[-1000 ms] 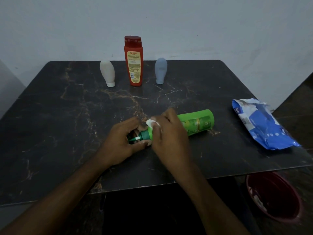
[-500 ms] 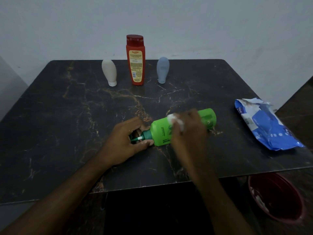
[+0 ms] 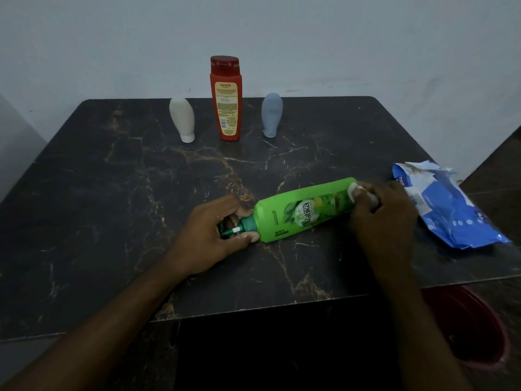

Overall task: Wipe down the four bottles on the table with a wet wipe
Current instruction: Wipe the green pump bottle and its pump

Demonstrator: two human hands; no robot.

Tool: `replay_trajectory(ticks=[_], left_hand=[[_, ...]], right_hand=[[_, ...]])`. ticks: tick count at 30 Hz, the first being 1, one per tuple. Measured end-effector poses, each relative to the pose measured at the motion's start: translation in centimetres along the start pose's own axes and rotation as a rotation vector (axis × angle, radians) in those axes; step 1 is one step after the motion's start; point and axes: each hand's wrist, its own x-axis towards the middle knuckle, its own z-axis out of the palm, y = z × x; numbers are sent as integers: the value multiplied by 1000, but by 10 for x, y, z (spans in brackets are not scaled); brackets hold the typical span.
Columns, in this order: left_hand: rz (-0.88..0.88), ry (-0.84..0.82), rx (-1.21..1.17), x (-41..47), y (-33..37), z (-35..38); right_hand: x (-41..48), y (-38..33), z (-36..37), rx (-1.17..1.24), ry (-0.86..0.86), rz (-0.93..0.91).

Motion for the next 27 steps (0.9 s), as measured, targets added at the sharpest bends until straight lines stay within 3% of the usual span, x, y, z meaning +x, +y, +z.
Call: replay_trajectory(ticks=[4, 9, 15, 21, 27], left_hand=[[3, 8, 9, 0, 0, 0], [7, 25, 33, -1, 1, -1], [59, 64, 36, 1, 6, 2], [102, 79, 57, 4, 13, 7], [95, 104, 42, 3, 14, 7]], right_hand=[[-19, -28, 15, 75, -17, -129], [-58, -56, 33, 162, -192, -337], [-12, -4, -2, 94, 7, -63], [-2, 7, -8, 58, 38, 7], [-37, -53, 10, 134, -78, -193]])
